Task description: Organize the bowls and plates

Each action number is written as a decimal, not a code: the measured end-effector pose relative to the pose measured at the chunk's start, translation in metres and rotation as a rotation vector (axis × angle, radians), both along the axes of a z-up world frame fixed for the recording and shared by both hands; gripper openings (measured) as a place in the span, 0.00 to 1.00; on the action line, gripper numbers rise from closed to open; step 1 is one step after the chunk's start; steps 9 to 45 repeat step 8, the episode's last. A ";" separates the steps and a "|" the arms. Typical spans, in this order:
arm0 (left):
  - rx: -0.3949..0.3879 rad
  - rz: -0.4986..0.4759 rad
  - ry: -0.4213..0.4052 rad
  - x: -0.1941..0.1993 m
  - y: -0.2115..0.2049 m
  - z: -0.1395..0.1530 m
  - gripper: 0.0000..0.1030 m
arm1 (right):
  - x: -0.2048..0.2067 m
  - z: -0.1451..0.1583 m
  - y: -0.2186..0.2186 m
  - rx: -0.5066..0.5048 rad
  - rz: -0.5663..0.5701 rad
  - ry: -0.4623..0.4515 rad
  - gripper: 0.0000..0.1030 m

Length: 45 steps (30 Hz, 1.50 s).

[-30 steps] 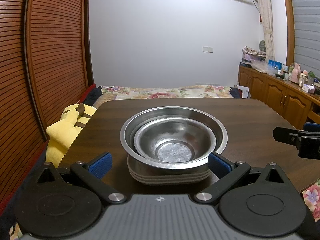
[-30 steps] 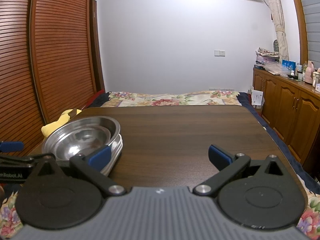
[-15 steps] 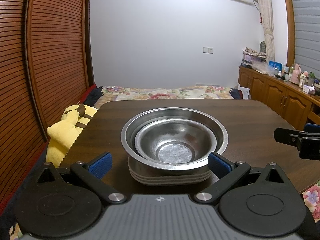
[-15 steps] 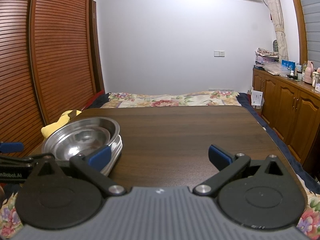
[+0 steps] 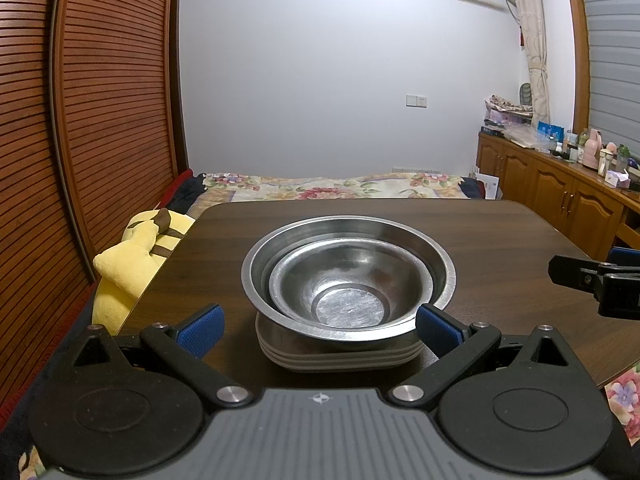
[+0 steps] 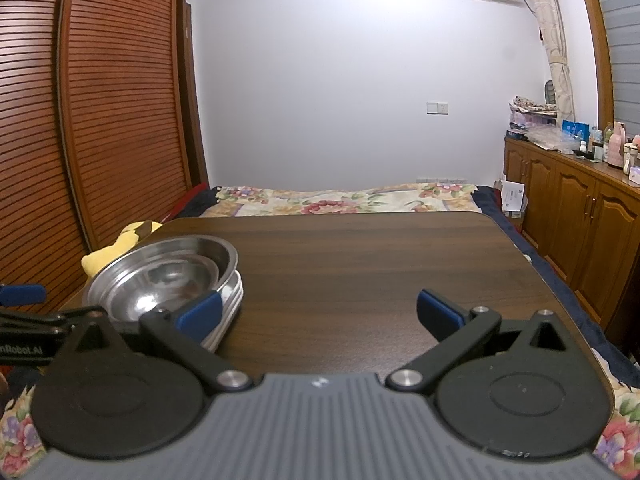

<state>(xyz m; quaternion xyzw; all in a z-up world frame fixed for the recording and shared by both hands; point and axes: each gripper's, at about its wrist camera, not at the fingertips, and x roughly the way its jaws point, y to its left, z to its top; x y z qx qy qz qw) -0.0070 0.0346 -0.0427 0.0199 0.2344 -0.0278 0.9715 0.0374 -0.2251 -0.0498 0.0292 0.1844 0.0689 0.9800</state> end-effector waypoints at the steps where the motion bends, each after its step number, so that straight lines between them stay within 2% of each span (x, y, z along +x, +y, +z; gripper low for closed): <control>1: 0.000 0.000 0.000 0.000 0.000 0.000 1.00 | 0.000 0.000 0.000 0.000 0.000 0.000 1.00; 45: 0.000 0.000 0.000 0.000 0.000 0.000 1.00 | 0.000 0.000 -0.001 0.004 -0.009 -0.002 1.00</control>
